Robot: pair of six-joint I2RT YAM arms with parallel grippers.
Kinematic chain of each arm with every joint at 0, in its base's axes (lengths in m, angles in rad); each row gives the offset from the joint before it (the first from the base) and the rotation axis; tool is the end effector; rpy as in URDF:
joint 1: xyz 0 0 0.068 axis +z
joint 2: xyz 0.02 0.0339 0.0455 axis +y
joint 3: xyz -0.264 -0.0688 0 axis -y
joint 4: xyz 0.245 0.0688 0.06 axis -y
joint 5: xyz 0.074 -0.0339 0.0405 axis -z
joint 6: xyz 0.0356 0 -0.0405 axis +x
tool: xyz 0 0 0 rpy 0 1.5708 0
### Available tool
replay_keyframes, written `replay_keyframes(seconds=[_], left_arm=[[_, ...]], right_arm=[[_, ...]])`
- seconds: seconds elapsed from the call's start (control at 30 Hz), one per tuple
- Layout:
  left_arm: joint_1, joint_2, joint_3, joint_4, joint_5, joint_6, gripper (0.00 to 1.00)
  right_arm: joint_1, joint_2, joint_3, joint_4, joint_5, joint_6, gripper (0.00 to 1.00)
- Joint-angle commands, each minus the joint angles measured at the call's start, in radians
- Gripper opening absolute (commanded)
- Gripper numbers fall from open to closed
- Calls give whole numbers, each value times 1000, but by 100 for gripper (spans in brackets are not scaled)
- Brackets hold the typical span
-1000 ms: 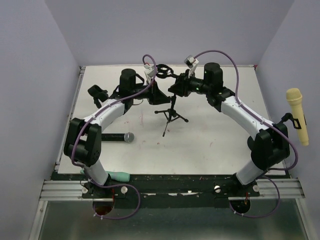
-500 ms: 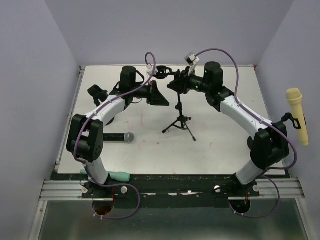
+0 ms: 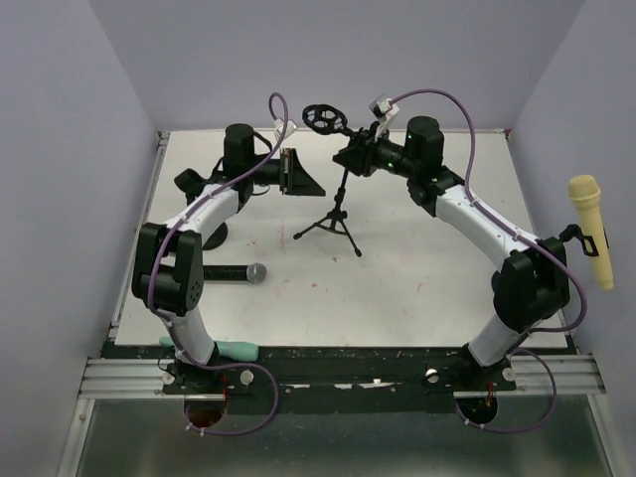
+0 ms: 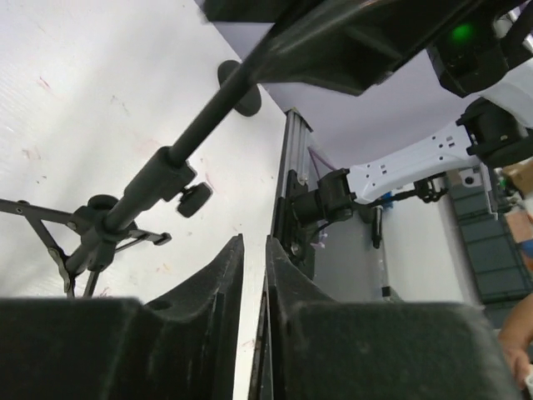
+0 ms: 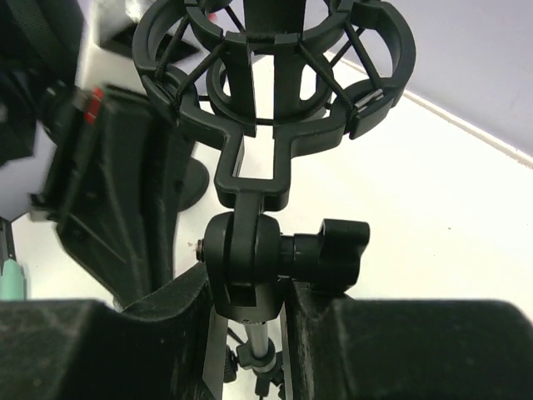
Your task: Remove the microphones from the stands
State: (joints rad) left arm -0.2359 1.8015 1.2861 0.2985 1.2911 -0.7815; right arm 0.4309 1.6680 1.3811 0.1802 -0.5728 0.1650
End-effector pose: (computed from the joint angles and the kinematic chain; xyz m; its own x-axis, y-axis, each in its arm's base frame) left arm 0.3858 -0.1279 0.2839 -0.8368 0.0012 -0.5475 0.5463 0.0702 -0.8347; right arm 0.3562 0.1850 0.3534 -0.2335 0.0446 -0.9713 -0.8134 0.5385 0.2203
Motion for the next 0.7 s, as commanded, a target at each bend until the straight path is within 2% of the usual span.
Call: replay_keyframes(seconds=[0.0, 0.07, 0.2, 0.37, 0.47, 0.67], left_arm=[[-2, -123, 85, -377, -55, 383, 28], [1, -148, 117, -516, -87, 496, 33], [13, -169, 153, -692, -147, 636, 40], [20, -177, 214, -925, -231, 731, 41], [26, -232, 228, -958, -275, 771, 41], [59, -352, 237, -920, -406, 769, 43]], right_arm=[[5, -62, -62, 103, 10, -8, 1], [5, -86, -99, 128, 16, -41, 1], [5, -90, -135, 205, 60, -65, 1], [5, -30, -79, 297, 73, -65, 1], [8, 38, -4, 327, 70, -44, 0], [20, 179, 157, 387, 111, -56, 1]])
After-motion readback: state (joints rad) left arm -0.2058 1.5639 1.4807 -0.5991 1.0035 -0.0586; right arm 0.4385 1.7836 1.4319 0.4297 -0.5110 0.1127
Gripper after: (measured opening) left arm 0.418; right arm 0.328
